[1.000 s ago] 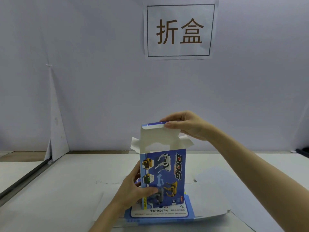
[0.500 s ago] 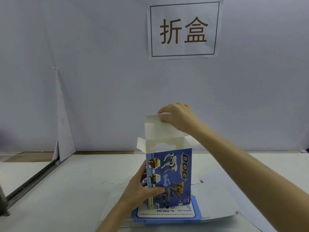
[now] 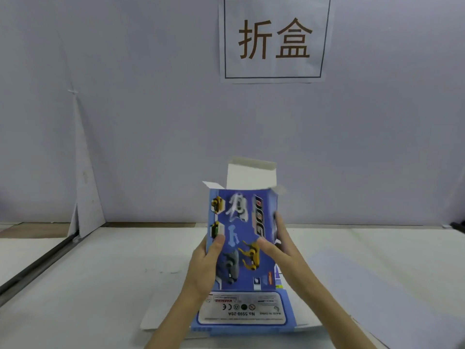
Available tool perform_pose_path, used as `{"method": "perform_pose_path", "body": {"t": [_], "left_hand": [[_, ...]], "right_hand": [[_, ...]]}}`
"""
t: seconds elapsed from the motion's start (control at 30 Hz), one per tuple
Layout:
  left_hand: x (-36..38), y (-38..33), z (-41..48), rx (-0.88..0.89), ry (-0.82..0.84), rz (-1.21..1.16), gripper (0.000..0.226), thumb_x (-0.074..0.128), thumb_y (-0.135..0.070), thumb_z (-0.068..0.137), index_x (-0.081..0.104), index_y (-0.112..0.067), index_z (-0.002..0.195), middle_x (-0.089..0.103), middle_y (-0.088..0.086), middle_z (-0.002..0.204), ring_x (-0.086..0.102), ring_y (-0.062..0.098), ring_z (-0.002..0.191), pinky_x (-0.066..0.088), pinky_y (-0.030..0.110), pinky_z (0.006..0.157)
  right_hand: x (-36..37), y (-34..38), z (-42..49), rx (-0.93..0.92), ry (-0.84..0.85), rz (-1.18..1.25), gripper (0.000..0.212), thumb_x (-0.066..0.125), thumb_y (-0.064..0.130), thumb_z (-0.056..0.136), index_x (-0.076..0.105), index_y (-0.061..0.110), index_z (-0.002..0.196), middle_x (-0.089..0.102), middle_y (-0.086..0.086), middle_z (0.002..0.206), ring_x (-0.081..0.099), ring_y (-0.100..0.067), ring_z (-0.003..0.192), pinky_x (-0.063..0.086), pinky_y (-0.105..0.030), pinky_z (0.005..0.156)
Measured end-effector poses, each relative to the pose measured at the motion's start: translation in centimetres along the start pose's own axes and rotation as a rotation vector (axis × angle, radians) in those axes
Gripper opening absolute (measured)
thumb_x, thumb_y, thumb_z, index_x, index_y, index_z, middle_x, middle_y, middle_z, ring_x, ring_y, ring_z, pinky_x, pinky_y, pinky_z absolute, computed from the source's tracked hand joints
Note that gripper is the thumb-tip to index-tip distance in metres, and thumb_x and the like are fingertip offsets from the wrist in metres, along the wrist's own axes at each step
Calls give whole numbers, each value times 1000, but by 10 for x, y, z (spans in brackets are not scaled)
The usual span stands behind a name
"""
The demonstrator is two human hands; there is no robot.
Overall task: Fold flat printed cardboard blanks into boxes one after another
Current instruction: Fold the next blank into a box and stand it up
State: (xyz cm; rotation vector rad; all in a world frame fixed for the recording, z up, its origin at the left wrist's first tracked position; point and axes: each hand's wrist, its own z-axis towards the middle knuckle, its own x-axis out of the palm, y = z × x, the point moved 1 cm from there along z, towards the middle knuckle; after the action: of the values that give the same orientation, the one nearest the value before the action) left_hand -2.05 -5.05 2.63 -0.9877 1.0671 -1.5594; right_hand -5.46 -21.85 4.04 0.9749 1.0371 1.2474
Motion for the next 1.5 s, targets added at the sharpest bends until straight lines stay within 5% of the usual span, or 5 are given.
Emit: {"method": "perform_pose_path", "body": {"t": [0.47,0.87,1.1,1.33,1.5], "left_hand": [[-5,-41,0,164,-15,122,38,52,-45,85,65,-9,82,65,0,57,62,15,51,47,20,47],[-4,-53,-7,239,21,204,33,54,-50,82,64,-30,106,73,-11,87,70,8,80,55,21,61],[-4,-52,-4,121,72,204,88,66,-65,68,32,-37,145,65,-14,118,65,9,105,59,33,80],[-2,-56,-5,231,-124,84,40,58,-46,77,66,-7,83,65,11,65,65,22,62,53,22,55],[0,-56,-7,207,-111,61,32,60,-42,77,68,-15,93,74,-2,78,70,13,74,54,19,61]], "right_hand": [[9,34,-8,-160,-86,60,74,64,38,75,29,46,140,53,11,132,59,-16,119,58,-40,83],[3,43,-12,-130,-48,51,83,73,44,76,21,51,140,59,26,117,64,-5,107,59,-27,72],[6,42,-13,-151,-63,84,43,65,33,78,50,27,118,71,15,99,70,-12,92,55,-19,62],[2,48,-13,-147,-38,73,81,66,36,74,24,43,143,51,16,131,60,-8,115,58,-23,67],[2,47,-15,-134,-29,-4,92,67,40,71,16,44,148,41,14,144,52,-15,126,56,-41,90]]}}
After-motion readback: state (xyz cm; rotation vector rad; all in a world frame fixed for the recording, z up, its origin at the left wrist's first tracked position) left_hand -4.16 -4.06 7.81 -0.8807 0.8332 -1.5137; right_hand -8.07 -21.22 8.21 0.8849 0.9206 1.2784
